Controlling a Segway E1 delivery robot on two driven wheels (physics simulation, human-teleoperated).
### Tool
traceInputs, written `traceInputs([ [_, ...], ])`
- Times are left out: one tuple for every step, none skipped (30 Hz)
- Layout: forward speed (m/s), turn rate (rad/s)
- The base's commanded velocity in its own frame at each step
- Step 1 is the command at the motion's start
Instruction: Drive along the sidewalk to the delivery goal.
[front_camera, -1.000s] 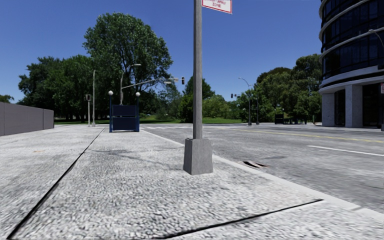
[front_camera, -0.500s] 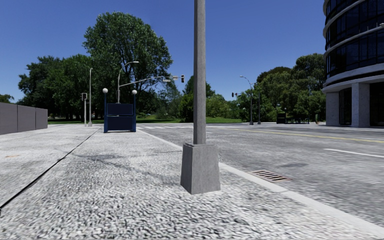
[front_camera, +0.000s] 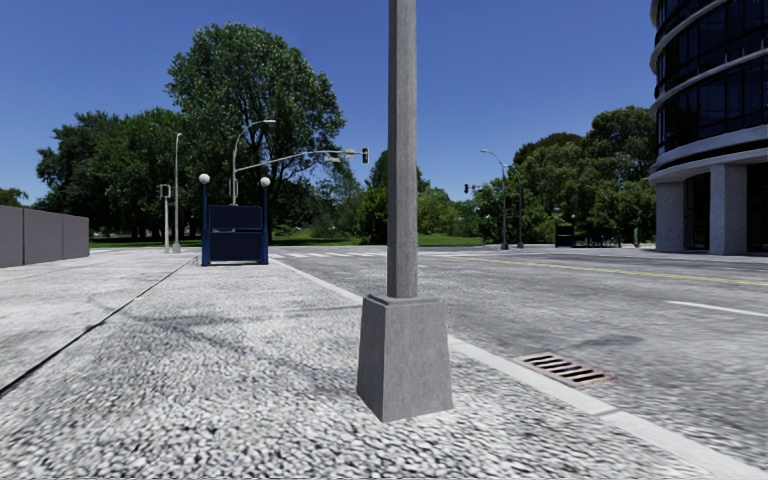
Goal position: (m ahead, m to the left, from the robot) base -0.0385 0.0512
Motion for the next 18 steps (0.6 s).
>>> traceInputs([
  [0.0,0.0],
  [0.0,0.0],
  [0.0,0.0],
  [0.0,0.0],
  [0.0,0.0],
  [0.0,0.0],
  [0.0,0.0],
  [0.0,0.0],
  [0.0,0.0],
  [0.0,0.0],
  [0.0,0.0],
  [0.0,0.0],
  [0.0,0.0],
  [0.0,0.0],
  [0.0,0.0],
  [0.0,0.0],
  [0.0,0.0],
  [0.0,0.0],
])
